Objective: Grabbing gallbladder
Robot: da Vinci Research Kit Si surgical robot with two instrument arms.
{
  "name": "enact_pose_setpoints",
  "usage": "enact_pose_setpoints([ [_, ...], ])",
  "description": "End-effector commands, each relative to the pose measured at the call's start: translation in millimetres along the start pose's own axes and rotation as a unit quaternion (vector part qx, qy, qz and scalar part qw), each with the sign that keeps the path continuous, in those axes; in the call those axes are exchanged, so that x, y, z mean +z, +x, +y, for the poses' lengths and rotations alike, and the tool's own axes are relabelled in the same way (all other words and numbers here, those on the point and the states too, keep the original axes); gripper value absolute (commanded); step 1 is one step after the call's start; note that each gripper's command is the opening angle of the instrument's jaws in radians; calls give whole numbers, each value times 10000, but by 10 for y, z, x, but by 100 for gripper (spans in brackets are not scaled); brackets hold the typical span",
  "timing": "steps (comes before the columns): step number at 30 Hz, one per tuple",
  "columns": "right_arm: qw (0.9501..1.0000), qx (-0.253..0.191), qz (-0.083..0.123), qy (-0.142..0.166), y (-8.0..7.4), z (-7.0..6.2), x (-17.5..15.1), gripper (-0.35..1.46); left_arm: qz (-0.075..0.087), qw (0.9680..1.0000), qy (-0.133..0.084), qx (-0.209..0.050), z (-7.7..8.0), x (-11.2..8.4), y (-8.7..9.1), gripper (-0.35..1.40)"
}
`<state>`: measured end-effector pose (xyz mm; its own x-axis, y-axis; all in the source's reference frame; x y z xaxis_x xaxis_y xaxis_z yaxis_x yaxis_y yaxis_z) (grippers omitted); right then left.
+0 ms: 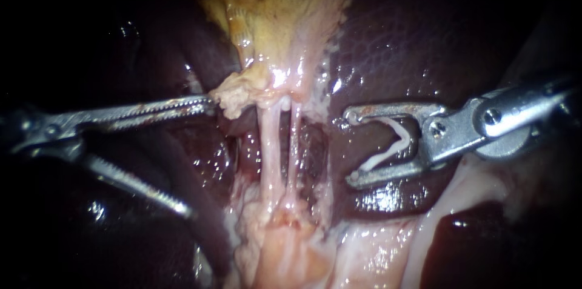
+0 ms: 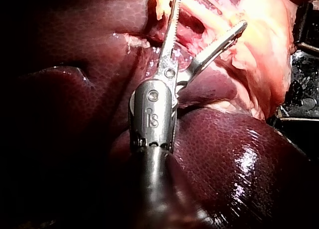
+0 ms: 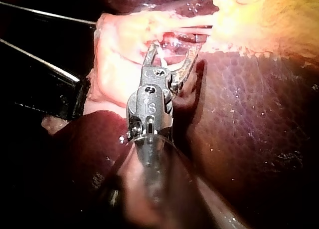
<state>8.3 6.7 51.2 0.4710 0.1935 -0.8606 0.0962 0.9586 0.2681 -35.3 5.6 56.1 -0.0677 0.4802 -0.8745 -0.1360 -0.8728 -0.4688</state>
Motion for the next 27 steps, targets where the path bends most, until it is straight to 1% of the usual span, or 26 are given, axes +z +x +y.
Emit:
enact_pose_setpoints([
  [1,10000,1,-1,0,0,0,0,50,-7,10000,35,-2,-2,1,0,93],
  [5,10000,0,-1,1,0,0,0,50,-27,9999,153,26,-15,4,-7,88],
  [9,10000,-1,0,2,0,0,-1,50,-38,9993,361,-117,-32,7,-20,84],
  [11,10000,-1,0,2,0,0,-1,50,-64,9989,438,-147,-40,7,-24,83],
  [12,10000,-1,0,2,0,0,-1,50,-99,9985,497,-206,-45,7,-27,83],
  [15,10000,-1,0,2,0,0,-1,50,-135,9979,573,-267,-54,6,-33,78],
  [18,10000,-1,0,1,0,0,-1,50,-170,9973,643,-325,-60,6,-38,73],
  [20,10000,-1,0,2,0,0,-1,50,-205,9965,667,-466,-62,8,-42,66],
  [22,10000,0,-1,1,-1,0,0,50,-233,9952,691,-658,-62,10,-47,52],
  [24,10000,0,-1,1,-1,0,0,50,-261,9935,718,-849,-61,14,-53,42],
  [25,10000,0,-1,0,-1,0,0,50,-278,9920,734,-984,-61,17,-57,39],
  [27,10000,0,-1,0,-1,0,0,50,-259,9898,760,-1173,-61,21,-63,32],
])
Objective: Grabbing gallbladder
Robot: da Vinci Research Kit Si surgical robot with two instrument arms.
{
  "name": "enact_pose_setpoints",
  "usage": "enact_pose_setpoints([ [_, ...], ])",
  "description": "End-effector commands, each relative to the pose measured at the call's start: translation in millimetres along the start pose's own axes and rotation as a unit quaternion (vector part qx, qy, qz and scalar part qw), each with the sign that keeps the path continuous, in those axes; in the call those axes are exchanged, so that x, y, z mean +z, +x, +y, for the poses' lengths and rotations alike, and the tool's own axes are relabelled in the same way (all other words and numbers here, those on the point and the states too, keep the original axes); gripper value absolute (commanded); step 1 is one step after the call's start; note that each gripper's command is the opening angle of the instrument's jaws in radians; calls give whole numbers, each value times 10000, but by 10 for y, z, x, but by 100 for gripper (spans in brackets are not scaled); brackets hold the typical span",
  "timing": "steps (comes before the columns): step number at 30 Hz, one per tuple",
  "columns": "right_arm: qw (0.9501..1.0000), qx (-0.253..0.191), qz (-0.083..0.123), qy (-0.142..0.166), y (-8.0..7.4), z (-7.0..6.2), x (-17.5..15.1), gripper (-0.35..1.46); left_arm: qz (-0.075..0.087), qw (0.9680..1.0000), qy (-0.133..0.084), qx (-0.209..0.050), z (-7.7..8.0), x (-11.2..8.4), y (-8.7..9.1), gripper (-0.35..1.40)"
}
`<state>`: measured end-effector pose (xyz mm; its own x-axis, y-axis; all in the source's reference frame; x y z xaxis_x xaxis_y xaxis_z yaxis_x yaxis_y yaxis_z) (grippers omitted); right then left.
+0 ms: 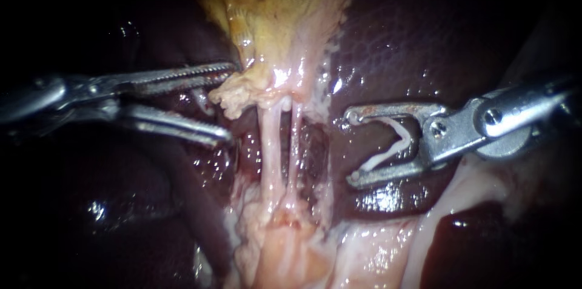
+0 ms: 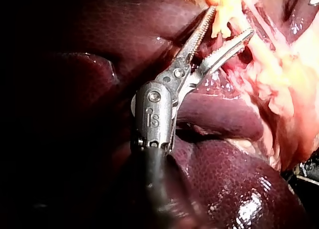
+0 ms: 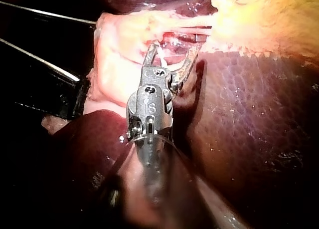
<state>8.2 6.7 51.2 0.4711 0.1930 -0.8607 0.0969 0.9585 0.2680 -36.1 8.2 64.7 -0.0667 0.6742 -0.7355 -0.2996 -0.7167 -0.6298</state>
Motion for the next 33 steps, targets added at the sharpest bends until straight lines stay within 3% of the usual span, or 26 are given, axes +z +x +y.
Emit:
enact_pose_setpoints([
  [1,10000,3,0,-3,0,0,0,50,1,10000,14,-62,-1,2,-2,31],
  [7,10000,3,-1,-4,0,0,1,50,15,9989,50,-471,-7,12,-6,12],
  [10,10000,3,-1,-4,0,0,1,50,28,9980,123,-622,-10,12,-6,-15],
  [11,10000,3,-1,-4,0,0,1,50,32,9976,139,-683,-12,12,-7,-32],
  [12,10000,4,-1,-5,0,0,1,50,35,9971,149,-744,-12,12,-7,-35],
  [19,10000,4,-1,-6,0,1,1,50,47,9942,194,-1058,-8,-1,-2,-35],
  [22,10000,4,-2,-6,-1,1,1,50,-60,9923,90,-1238,-1,-6,1,-35],
  [26,10000,4,-2,-6,-1,1,1,50,-179,9916,43,-1281,9,-14,9,-35],
  [33,10000,5,-2,-6,-3,2,0,50,-187,9889,-41,-1476,7,-49,65,-35],
])
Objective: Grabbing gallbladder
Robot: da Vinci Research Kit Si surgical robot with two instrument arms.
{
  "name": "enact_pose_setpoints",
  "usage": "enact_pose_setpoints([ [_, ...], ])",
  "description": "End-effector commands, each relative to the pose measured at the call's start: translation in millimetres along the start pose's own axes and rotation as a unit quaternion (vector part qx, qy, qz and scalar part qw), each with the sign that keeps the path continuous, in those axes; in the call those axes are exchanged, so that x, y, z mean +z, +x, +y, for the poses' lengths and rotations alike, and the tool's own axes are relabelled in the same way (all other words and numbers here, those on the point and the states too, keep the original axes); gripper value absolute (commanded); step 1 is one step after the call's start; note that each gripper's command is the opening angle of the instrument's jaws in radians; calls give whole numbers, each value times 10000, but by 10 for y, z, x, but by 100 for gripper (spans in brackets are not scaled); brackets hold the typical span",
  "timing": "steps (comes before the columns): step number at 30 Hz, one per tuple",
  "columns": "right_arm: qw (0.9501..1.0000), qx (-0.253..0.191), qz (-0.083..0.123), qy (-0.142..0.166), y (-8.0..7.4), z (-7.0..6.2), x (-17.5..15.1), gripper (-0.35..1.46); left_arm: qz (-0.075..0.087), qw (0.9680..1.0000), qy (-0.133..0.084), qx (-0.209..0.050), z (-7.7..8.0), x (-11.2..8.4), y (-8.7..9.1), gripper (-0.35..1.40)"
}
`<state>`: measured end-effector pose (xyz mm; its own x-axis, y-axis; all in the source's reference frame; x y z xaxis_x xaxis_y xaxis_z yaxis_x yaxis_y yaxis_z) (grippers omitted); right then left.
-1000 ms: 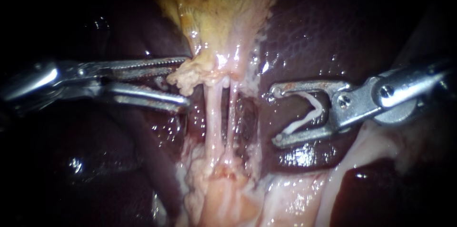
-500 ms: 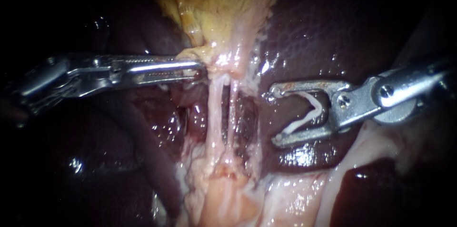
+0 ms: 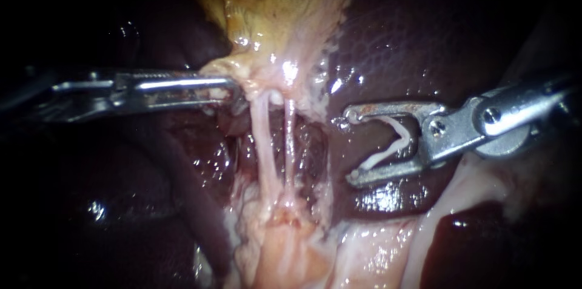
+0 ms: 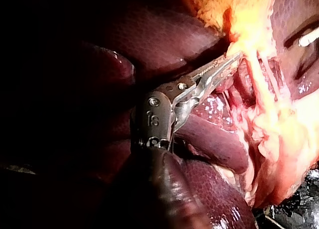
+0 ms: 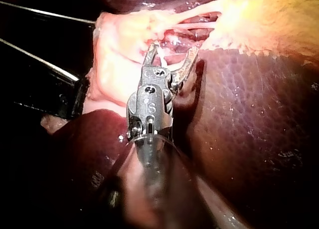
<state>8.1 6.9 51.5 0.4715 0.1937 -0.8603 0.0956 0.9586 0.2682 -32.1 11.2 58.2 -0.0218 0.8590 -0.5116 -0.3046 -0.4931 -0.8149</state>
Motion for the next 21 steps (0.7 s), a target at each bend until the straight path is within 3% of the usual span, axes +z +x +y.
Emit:
enact_pose_setpoints([
  [1,10000,1,0,-1,0,0,0,50,72,10000,14,4,2,-6,9,-35],
  [7,10000,2,-1,-2,-1,1,0,50,133,9999,6,78,10,-22,31,-35],
  [21,10000,4,-1,-2,-1,1,0,50,144,9999,30,91,12,-18,26,-35],
])
